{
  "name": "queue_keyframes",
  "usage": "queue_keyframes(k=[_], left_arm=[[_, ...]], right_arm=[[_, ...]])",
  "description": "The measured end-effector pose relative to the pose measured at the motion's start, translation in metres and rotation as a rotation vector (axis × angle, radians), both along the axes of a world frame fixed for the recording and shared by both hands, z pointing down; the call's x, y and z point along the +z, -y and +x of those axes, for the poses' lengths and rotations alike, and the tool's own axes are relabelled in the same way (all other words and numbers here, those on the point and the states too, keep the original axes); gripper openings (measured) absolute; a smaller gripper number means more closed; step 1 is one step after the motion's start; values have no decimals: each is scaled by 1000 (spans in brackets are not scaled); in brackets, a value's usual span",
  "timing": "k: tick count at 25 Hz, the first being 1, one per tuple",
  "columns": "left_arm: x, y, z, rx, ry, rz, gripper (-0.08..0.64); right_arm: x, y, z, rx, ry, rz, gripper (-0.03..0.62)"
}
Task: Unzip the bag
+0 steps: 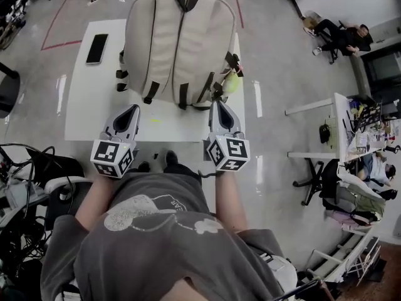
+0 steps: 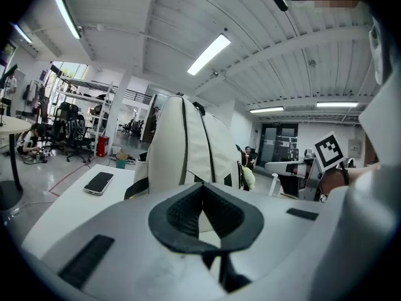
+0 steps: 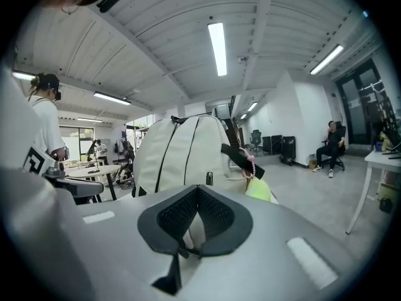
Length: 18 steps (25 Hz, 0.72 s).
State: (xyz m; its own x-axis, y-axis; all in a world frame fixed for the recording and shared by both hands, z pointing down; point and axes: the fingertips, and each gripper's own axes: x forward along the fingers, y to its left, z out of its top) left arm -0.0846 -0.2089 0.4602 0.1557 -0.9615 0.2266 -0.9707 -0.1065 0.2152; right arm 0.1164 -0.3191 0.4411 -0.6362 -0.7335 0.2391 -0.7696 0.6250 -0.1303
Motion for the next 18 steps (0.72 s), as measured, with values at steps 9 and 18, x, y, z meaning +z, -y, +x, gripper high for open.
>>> queue_keyframes(k=[9,18], left_arm=[[7,45,21,-69,27,-10,6],[17,72,28,-109,30,-32,6]], right_arm=[[37,36,-24,-169,-106,7,50],[64,67,-34,-154,-194,-3,84]])
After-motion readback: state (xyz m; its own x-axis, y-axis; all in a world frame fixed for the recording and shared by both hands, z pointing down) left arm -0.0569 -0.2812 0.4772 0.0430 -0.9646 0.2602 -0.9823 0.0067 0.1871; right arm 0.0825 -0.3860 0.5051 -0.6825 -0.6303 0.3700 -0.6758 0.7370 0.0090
